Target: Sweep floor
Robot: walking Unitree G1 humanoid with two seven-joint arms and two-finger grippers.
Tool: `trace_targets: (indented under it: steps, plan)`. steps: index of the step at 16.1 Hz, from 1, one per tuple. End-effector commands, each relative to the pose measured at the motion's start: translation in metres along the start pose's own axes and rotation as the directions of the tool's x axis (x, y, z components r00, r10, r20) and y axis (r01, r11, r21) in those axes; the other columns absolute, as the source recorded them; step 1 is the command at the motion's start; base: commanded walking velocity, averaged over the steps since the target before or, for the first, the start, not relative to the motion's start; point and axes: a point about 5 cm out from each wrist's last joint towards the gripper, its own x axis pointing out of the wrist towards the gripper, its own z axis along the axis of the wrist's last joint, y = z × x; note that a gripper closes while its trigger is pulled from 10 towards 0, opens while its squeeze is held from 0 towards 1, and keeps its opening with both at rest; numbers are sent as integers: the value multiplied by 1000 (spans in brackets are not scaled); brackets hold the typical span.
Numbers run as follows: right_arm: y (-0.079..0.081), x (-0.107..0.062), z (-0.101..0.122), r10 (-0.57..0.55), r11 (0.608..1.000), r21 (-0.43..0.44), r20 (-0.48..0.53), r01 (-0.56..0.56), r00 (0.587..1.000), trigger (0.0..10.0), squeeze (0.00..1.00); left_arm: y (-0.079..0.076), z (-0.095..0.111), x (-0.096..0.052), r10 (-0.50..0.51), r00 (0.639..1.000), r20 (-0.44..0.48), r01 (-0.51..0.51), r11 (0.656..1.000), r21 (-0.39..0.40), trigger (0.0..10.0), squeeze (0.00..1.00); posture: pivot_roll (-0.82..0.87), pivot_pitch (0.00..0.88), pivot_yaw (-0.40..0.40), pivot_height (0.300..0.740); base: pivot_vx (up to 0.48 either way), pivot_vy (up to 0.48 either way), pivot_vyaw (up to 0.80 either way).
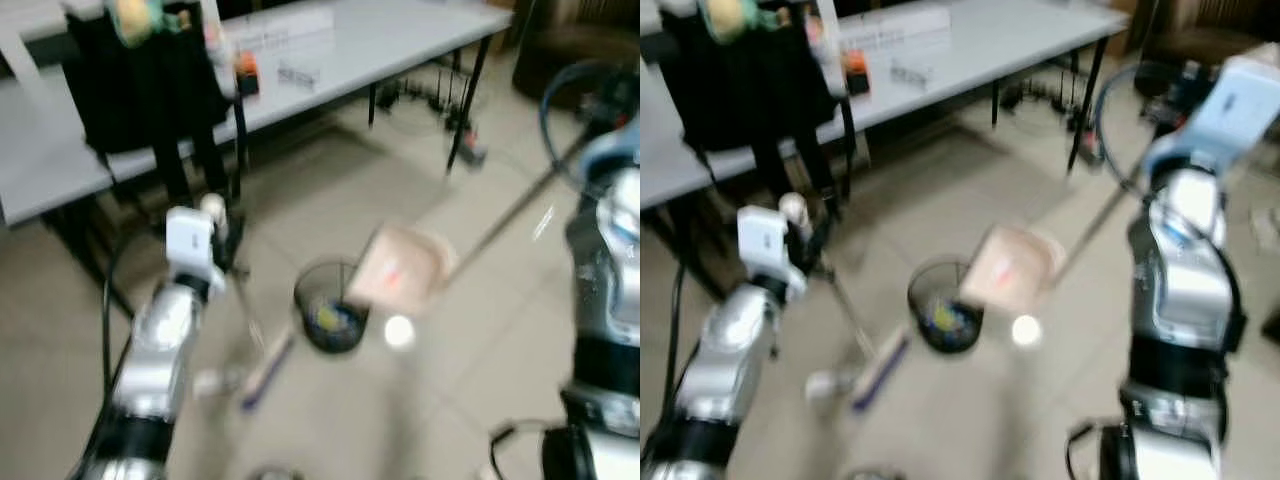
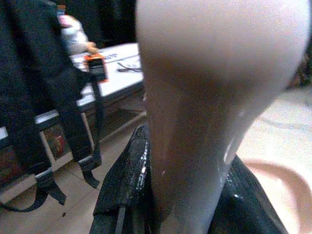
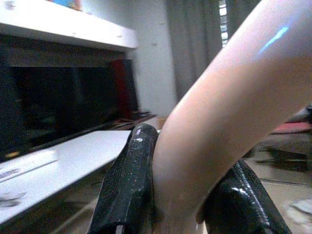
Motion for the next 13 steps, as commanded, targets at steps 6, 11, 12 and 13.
trace_targets:
  steps: [6, 11, 12, 13]
  plan:
    - [-30, -2, 5, -109, 988, -107, 35, 112, 993, 10000, 0, -14, -4, -1, -114, 993, -23, 114, 993, -32, 10000, 0, -53, 2, 79, 740, 0, 0, -800]
    - [-21, -15, -33, -74, 994, -90, -100, 65, 992, 10000, 0, -19, -2, 7, -121, 992, -22, 121, 992, -23, 10000, 0, -47, 8, 80, 740, 0, 0, -800]
    - [-15, -21, -44, -46, 996, -89, -149, 33, 988, 10000, 0, -18, 0, 11, -109, 994, -22, 108, 994, -20, 10000, 0, -46, 12, 82, 740, 0, 0, -800]
    - [-9, -29, -56, -18, 995, -96, -200, -2, 980, 10000, 0, -20, 2, 15, -107, 994, -20, 107, 994, -21, 10000, 0, -46, 12, 84, 740, 0, 0, -800]
